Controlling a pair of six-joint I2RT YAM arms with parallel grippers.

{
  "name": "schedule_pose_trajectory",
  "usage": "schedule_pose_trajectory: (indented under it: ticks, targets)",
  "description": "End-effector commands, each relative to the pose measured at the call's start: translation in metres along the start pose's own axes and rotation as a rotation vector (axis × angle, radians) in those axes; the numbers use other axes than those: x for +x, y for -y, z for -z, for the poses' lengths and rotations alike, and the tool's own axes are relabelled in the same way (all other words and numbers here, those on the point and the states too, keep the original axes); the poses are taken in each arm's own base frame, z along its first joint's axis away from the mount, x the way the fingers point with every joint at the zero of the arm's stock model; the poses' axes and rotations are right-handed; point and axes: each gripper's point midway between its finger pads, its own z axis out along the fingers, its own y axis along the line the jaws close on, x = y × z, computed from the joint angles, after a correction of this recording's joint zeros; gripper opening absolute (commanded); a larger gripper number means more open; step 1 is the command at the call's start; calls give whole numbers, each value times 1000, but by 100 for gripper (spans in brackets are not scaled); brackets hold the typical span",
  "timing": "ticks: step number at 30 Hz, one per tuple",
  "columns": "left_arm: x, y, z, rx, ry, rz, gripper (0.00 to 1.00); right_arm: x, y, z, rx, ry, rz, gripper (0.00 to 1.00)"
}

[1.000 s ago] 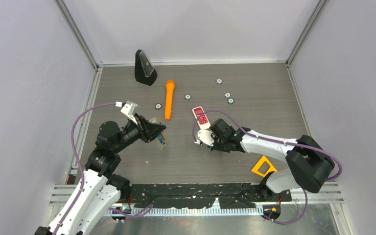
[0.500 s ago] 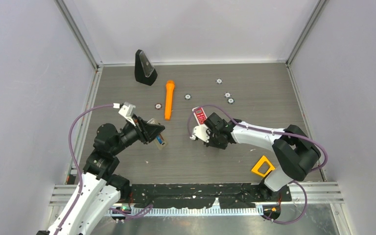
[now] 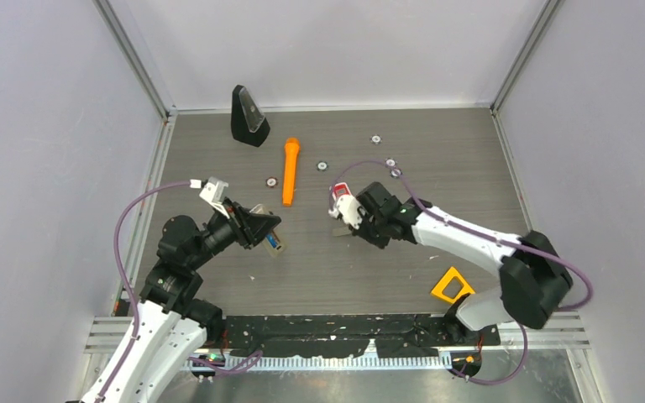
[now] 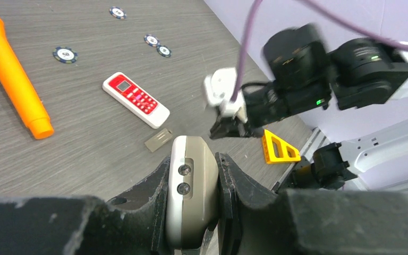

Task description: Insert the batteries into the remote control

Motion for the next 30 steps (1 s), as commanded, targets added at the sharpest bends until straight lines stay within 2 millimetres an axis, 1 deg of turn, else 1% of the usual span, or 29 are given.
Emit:
schedule_pose_trajectory:
  ticks: [1,3,4,5,6,7,8,9,10,11,12,13,14,15,16,18,19,20,21,22,23,24,25,26,28,30]
  targets:
    - [-13,16,-5,75,41,65,0,-92,14,81,64,364,-251,5]
    - [-10,19,-11,110,28,132,0,-117,7,111,52,483,-319,5]
    - [-9,21,-14,126,23,165,0,-125,6,127,51,537,-347,5]
    - [-7,23,-16,141,18,197,0,-139,4,143,44,597,-429,5]
    - [-7,24,-19,155,18,233,0,-150,4,166,40,665,-473,5]
    - [-7,26,-21,174,18,263,0,-158,-1,175,12,701,-542,5]
    - [-8,28,-24,195,18,285,0,-169,-1,191,-4,759,-565,5]
    - [-8,29,-26,202,11,310,0,-177,-11,199,-43,790,-593,5]
    - [-8,30,-28,205,5,328,0,-187,-15,215,-64,858,-595,5]
    - [-9,31,-29,212,3,351,0,-194,-22,223,-73,895,-600,5]
    - [-11,32,-30,218,4,365,0,-202,-24,235,-82,955,-599,5]
    - [-12,32,-32,221,6,380,0,-206,-32,242,-101,984,-598,5]
    - [-12,32,-33,219,5,395,0,-211,-33,246,-101,1012,-604,5]
    - [-14,32,-34,217,7,408,0,-215,-41,247,-120,1016,-602,5]
    - [-14,31,-35,214,6,420,0,-217,-41,248,-113,1024,-608,5]
    - [-14,31,-36,211,3,439,0,-223,-55,245,-132,1025,-591,5]
    - [-14,30,-36,204,0,446,0,-226,-57,241,-132,1018,-590,5]
    - [-13,30,-36,200,-6,452,0,-230,-60,243,-138,1028,-594,5]
    - [-12,30,-35,191,-12,452,0,-234,-63,238,-144,1019,-594,5]
    - [-11,29,-34,182,-18,452,0,-239,-67,243,-157,1030,-593,5]
    - [-9,28,-34,167,-28,458,0,-243,-69,238,-154,1015,-591,5]
    - [-8,27,-33,158,-30,461,0,-247,-71,243,-150,1020,-585,5]
    - [-8,26,-32,150,-34,465,0,-250,-74,235,-144,1000,-582,5]
    - [-9,26,-32,144,-34,474,0,-252,-76,234,-139,993,-582,5]
    - [-9,25,-32,119,-41,500,0,-254,-80,221,-133,957,-582,5]
    - [-7,22,-31,79,-59,538,0,-255,-84,215,-129,943,-578,5]
